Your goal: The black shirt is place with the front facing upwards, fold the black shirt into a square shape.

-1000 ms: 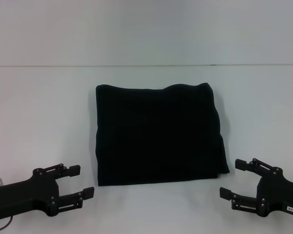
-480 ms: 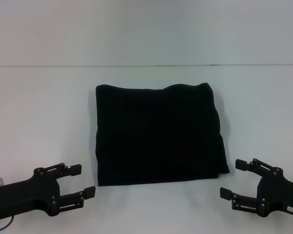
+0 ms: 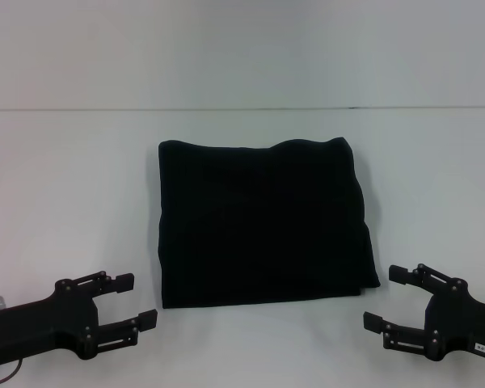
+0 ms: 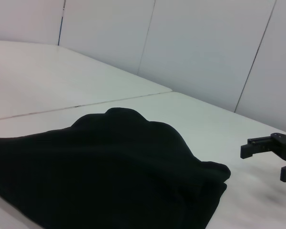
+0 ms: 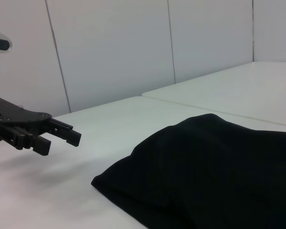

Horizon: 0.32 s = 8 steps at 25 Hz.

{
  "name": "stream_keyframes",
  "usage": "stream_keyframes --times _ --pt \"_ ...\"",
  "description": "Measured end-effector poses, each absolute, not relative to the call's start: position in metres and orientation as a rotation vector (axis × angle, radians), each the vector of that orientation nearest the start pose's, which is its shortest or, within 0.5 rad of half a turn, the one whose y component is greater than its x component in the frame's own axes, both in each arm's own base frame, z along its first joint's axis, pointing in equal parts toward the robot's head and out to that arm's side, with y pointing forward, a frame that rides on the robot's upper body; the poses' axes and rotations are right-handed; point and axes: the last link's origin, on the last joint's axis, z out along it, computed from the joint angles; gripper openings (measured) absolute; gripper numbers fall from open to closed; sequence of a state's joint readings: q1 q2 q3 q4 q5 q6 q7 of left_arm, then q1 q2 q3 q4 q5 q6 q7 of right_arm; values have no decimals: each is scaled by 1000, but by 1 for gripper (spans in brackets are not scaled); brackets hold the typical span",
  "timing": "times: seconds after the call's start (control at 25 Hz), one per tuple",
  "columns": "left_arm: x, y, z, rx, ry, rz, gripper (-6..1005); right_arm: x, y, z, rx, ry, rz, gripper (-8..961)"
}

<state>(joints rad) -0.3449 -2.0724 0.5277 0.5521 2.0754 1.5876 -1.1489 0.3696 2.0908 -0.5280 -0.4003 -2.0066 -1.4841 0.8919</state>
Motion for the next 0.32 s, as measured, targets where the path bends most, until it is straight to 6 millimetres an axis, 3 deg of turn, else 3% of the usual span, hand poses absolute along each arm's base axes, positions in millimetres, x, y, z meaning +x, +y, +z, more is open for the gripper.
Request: stream_keyframes --times 0.32 --pt "-333 261 -3 -2598 -715 -677 762 328 264 -34 -2556 532 685 946"
